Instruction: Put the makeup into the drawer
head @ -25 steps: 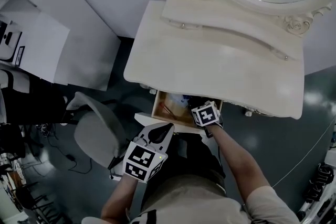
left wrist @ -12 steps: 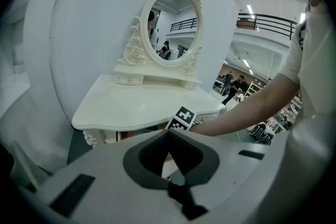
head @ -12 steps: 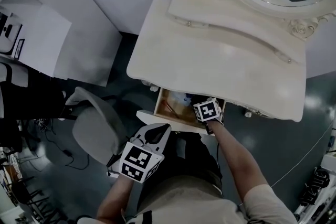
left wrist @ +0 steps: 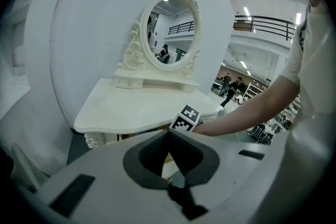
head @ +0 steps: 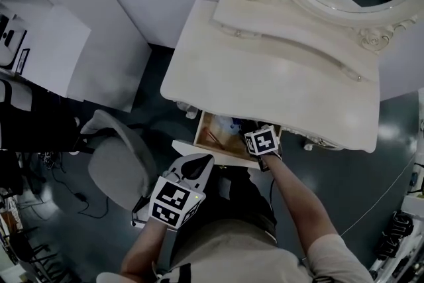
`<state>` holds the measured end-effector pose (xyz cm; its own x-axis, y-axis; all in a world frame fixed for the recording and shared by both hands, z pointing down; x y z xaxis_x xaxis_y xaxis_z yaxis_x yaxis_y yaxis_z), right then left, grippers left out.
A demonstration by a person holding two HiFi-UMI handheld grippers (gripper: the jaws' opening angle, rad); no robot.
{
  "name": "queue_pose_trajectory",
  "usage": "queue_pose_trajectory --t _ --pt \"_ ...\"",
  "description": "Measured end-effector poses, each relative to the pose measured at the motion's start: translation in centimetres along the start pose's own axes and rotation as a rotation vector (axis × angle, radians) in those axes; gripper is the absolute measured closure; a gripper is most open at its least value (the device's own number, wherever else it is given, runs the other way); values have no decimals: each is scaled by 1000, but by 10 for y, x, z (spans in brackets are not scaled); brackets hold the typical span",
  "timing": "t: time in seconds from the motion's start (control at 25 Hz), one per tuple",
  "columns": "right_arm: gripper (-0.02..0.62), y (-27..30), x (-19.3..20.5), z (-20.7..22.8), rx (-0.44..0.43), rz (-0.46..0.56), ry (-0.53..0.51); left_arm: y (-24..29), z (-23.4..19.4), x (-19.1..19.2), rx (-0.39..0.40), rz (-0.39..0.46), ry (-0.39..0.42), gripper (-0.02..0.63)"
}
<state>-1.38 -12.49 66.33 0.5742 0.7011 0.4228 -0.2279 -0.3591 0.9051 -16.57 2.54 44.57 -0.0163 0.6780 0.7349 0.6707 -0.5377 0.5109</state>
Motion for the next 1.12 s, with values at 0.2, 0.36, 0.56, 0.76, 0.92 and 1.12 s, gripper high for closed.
queue_pose_trajectory --t 0.2,0.36,0.56,0.76,0.92,1.12 --pt "267 -37 -10 -7 -23 89 14 -7 1 -3 8 22 23 551" --pt "267 -70 -15 -9 -38 154 60 -14 1 -5 12 40 34 551" --pt "267 -109 -20 -21 -95 229 109 -23 1 -7 23 67 51 551" --pt "270 -158 -33 -37 -172 350 171 -33 6 -20 56 105 96 551" --pt "531 -194 -42 -51 -179 454 136 -36 8 -28 100 136 150 551" --pt "563 -228 -45 -79 -188 528 75 -45 15 -25 145 139 187 551"
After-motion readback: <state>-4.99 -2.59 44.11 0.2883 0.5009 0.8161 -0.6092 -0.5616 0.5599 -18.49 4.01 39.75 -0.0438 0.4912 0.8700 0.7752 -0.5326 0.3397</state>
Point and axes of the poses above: the fingertips, and each gripper's own axes: y forward along the fingers, z to its right, x out of its underside, the point moved 7 cm from there along -y, backward along the fingers, and after that the axes turned 15 degrees about x, right-handed, at the moved point
